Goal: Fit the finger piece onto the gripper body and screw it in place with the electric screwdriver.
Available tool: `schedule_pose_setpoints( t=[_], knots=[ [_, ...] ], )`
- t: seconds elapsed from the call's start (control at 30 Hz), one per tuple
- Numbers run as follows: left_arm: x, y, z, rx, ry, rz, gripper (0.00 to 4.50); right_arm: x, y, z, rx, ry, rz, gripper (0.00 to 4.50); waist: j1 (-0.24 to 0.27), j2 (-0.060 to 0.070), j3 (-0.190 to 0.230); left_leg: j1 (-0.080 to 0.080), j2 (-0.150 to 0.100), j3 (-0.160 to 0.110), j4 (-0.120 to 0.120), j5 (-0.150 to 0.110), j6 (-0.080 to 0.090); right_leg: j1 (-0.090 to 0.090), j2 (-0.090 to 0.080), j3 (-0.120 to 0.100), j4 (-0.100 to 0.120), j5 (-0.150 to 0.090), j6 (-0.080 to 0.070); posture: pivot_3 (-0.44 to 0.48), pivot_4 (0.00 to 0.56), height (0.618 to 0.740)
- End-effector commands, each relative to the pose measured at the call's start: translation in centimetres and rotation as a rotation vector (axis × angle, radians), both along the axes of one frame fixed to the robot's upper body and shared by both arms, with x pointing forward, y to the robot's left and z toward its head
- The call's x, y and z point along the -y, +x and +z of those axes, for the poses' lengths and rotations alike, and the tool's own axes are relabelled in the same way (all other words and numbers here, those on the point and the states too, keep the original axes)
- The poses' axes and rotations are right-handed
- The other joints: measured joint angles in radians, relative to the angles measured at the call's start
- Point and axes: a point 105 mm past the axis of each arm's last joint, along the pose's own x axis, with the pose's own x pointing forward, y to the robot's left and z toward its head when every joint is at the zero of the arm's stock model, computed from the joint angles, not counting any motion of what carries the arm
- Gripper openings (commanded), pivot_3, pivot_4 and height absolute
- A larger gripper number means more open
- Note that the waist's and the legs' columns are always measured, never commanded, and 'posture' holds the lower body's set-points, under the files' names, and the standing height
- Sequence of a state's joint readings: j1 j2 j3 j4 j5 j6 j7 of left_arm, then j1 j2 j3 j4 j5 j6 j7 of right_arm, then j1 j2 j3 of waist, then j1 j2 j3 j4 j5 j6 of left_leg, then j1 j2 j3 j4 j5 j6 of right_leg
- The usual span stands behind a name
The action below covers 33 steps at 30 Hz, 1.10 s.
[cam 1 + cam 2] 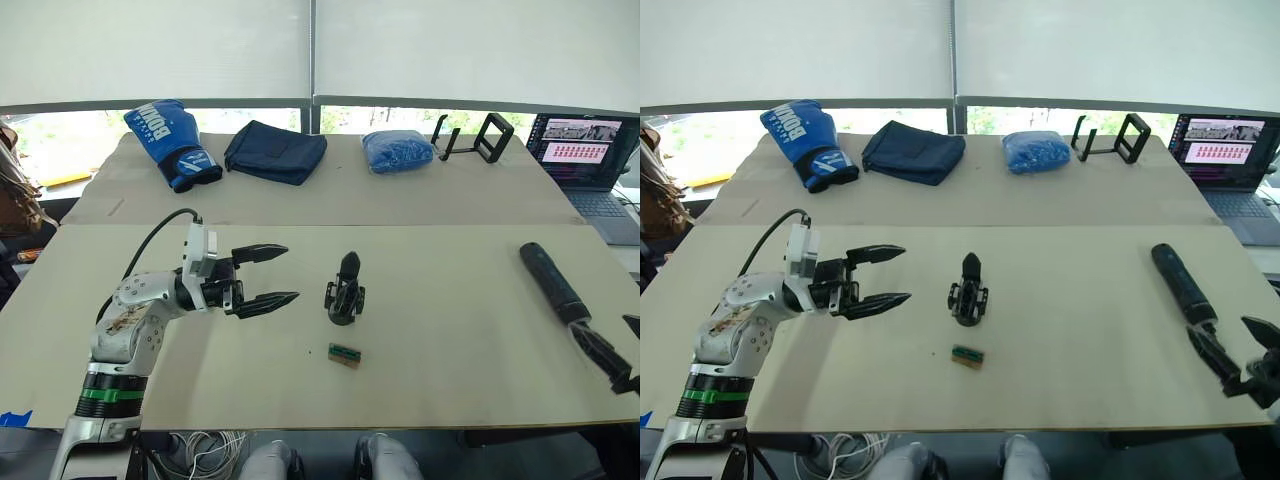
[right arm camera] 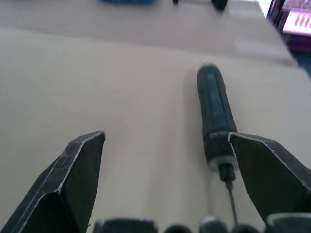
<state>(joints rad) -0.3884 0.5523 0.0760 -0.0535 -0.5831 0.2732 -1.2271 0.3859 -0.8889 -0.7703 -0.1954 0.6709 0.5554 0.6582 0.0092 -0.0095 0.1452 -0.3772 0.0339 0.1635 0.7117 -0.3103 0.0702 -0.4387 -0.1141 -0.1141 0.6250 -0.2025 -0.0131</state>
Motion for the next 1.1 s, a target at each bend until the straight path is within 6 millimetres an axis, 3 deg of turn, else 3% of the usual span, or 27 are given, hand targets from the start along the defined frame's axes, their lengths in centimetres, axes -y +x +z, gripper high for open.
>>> schedule_pose_setpoints(
  t=[0.03, 0.2, 0.37, 0.67, 0.83, 0.93, 1.1],
  knots=[
    [0.6, -0.4, 1.1, 0.060, -0.007, -0.004, 4.49, 1.7, 2.2, 0.1, -0.066, 0.004, 0.009, 4.50, 0.001, 0.000, 0.000, 0.000, 0.000, 0.000, 0.000, 0.000, 0.000, 0.000, 0.000, 0.000, 0.000, 0.000, 0.000, 0.000, 0.150, 0.740],
    [0.9, -0.6, 1.3, 0.075, 0.010, 0.003, 4.49, 3.8, 6.6, -0.6, -0.159, -0.046, 0.036, 4.50, -0.005, -0.001, 0.001, -0.001, -0.001, 0.001, 0.000, 0.000, 0.001, 0.000, 0.001, -0.001, 0.000, 0.002, 0.007, 0.000, 0.150, 0.740],
    [1.0, -0.9, 1.4, 0.075, 0.022, 0.013, 4.49, 4.6, 9.2, -2.1, -0.229, -0.031, 0.025, 4.50, -0.002, 0.000, 0.001, -0.002, -0.001, 0.002, 0.001, 0.002, -0.001, 0.000, 0.001, -0.006, 0.000, 0.002, 0.007, 0.000, 0.150, 0.740],
    [1.0, -1.6, 2.1, 0.082, 0.035, 0.024, 4.49, 5.7, 10.6, -4.0, -0.325, -0.026, -0.088, 4.50, -0.009, 0.002, 0.002, -0.002, -0.001, 0.004, 0.001, 0.003, -0.003, 0.000, 0.001, -0.008, 0.000, -0.001, 0.012, 0.000, 0.150, 0.740],
    [1.3, -1.8, 2.3, 0.089, 0.045, 0.000, 4.49, 5.1, 10.7, -4.8, -0.379, 0.045, -0.090, 4.50, -0.020, 0.003, 0.002, -0.001, 0.000, 0.003, 0.001, 0.004, -0.004, 0.000, 0.001, -0.007, 0.001, -0.001, 0.013, 0.000, 0.150, 0.740],
    [1.4, -2.0, 2.3, 0.086, 0.052, -0.018, 4.50, 4.2, 10.8, -5.1, -0.401, 0.098, -0.047, 3.60, -0.025, 0.003, 0.002, -0.001, 0.000, 0.004, 0.001, 0.004, -0.004, 0.000, 0.001, -0.007, 0.001, -0.001, 0.012, 0.000, 0.150, 0.740],
    [1.7, -2.4, 2.8, 0.102, 0.039, -0.054, 4.50, 4.4, 10.9, -5.0, -0.361, 0.090, -0.048, 1.95, -0.026, 0.003, 0.002, 0.000, 0.000, 0.004, 0.001, 0.004, -0.005, 0.000, 0.002, -0.007, 0.001, 0.000, 0.011, 0.000, 0.150, 0.740]
  ],
)
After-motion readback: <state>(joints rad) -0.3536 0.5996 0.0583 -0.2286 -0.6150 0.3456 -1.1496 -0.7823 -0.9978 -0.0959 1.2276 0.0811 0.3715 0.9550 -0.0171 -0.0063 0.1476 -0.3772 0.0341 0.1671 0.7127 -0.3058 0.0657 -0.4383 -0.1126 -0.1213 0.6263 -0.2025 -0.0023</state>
